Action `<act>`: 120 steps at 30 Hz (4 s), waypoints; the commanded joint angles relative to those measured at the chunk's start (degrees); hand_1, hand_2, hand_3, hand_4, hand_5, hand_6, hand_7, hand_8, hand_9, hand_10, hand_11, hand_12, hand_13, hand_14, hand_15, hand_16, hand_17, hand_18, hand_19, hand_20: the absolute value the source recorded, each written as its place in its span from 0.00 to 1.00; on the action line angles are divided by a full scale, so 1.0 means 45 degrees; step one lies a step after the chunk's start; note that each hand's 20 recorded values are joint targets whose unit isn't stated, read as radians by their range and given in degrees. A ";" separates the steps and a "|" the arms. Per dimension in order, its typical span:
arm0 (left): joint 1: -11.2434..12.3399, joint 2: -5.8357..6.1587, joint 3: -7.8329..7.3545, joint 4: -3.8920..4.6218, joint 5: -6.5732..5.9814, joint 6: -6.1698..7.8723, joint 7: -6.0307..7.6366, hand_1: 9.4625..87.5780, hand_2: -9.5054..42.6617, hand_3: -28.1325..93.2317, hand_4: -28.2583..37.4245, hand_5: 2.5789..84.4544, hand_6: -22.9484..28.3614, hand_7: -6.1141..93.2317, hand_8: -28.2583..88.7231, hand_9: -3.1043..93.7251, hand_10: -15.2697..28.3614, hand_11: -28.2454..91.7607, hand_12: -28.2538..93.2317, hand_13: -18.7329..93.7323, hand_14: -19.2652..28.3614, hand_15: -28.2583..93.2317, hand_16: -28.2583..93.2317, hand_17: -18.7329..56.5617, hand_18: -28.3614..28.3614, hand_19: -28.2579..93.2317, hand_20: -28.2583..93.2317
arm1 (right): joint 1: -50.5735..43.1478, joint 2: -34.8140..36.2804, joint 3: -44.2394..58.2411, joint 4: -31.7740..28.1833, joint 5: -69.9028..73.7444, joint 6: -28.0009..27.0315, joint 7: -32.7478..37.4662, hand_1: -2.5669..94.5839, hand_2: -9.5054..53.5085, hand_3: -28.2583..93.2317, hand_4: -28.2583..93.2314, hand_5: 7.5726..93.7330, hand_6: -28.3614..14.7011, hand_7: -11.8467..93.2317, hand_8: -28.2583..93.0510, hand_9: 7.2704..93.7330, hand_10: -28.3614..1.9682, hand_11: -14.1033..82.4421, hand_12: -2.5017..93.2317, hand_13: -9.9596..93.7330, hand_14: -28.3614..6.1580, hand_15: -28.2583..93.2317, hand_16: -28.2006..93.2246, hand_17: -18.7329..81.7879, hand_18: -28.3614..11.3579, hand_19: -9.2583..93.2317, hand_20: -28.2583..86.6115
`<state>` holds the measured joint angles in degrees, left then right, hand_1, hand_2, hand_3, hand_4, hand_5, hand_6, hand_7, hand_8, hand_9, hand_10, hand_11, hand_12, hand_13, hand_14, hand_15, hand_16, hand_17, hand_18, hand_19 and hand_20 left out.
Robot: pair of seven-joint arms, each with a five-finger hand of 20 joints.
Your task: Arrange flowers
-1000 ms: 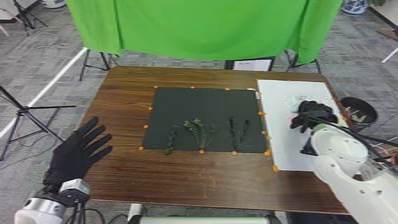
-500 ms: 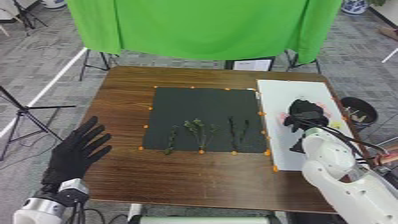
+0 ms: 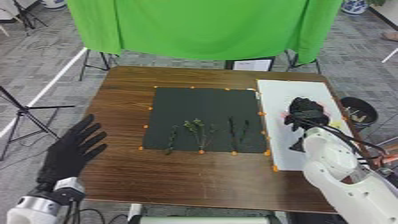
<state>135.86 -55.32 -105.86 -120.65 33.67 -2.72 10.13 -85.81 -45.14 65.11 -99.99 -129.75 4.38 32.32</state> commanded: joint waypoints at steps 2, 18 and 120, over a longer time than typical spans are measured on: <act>0.0728 0.0990 -0.1288 -0.0449 0.0305 -0.0115 -0.0251 0.19 0.08 0.81 0.00 0.26 0.50 0.23 0.16 0.25 0.58 0.34 0.39 0.30 0.70 0.40 0.27 0.10 0.86 0.50 0.31 | 0.1951 -0.0447 -0.1153 -0.1544 0.1203 -0.0175 -0.0809 0.50 0.00 0.95 0.02 0.78 0.69 0.53 0.27 0.95 0.71 0.34 0.51 0.80 0.62 0.88 0.53 0.55 0.19 1.00 0.71; 0.0749 0.1026 -0.1272 -0.0517 0.0210 0.0237 -0.0128 0.19 0.07 0.81 0.00 0.26 0.50 0.23 0.16 0.25 0.58 0.34 0.40 0.29 0.70 0.40 0.27 0.09 0.86 0.50 0.31 | 0.5573 -0.4001 -0.5811 -0.0802 0.1732 -0.4077 -0.2565 0.49 0.00 0.94 0.06 0.79 0.67 0.52 0.27 0.95 0.67 0.36 0.51 0.79 0.60 0.89 0.53 0.55 0.18 1.00 0.72; 0.0602 0.0712 -0.0727 -0.0188 0.0319 0.0281 -0.0163 0.19 0.08 0.81 0.00 0.26 0.50 0.24 0.16 0.24 0.58 0.34 0.40 0.29 0.69 0.40 0.27 0.09 0.85 0.49 0.31 | -0.0296 0.2182 0.1622 -0.0903 0.0724 -0.3418 0.0393 0.27 0.00 0.97 0.00 0.36 0.49 0.40 0.13 0.43 0.45 0.44 0.28 0.55 0.47 0.87 0.43 0.41 0.15 0.90 0.74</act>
<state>138.46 -51.62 -109.20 -121.90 34.84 -0.60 10.30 -80.98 -37.28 68.68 -105.88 -129.61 -12.95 34.38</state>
